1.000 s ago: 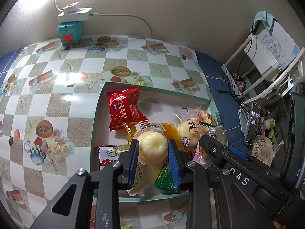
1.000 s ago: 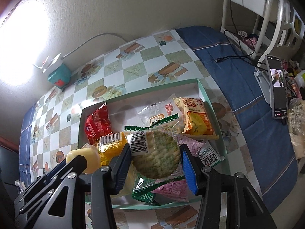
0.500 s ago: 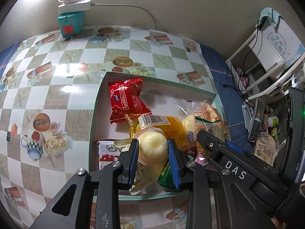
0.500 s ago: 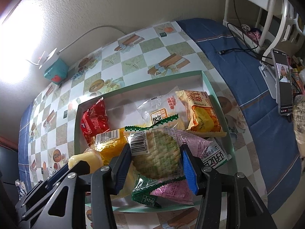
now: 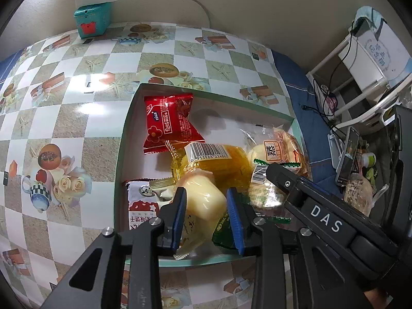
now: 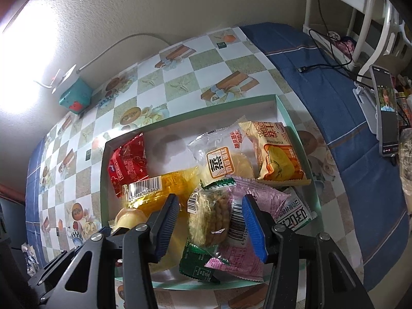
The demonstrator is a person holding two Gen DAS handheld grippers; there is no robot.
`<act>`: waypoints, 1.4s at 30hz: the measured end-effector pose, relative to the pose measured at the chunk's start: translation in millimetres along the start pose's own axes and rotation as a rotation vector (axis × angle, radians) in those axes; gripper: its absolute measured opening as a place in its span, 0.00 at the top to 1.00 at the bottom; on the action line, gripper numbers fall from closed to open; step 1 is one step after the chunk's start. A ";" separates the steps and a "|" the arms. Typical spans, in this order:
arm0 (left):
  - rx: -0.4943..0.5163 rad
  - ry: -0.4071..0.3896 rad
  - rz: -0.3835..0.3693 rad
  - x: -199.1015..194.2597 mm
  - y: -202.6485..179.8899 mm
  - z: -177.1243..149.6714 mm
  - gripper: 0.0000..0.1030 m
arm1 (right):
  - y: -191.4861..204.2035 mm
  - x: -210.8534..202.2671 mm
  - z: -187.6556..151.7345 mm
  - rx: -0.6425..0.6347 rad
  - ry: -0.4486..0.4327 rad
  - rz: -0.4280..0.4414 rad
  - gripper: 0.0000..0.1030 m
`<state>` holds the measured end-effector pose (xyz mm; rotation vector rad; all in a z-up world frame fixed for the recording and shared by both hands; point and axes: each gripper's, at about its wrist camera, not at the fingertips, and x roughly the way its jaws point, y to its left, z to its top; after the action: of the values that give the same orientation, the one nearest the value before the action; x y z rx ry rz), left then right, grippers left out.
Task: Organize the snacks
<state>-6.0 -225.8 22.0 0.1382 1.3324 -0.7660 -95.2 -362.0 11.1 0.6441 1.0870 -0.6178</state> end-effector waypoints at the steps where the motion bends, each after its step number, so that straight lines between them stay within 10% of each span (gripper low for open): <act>1: 0.001 0.001 0.007 -0.1 -0.3 0.1 0.64 | 0.0 -0.2 0.2 0.001 0.001 -0.001 0.46; 19: -0.123 -0.026 0.061 -13.0 39.1 8.1 0.51 | 1.6 -0.1 -0.4 -0.004 0.013 -0.032 0.35; 27: -0.159 -0.054 0.152 -16.8 61.1 12.2 0.20 | 13.1 -0.2 -3.0 -0.037 0.011 -0.052 0.25; 42: -0.187 -0.117 0.246 -28.0 93.3 10.6 0.01 | 34.8 -6.5 -13.3 -0.086 -0.038 -0.080 0.00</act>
<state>55.0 -149.1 19.6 0.1047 1.2418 -0.4328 -80.0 -328.2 18.7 0.5147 1.1013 -0.6463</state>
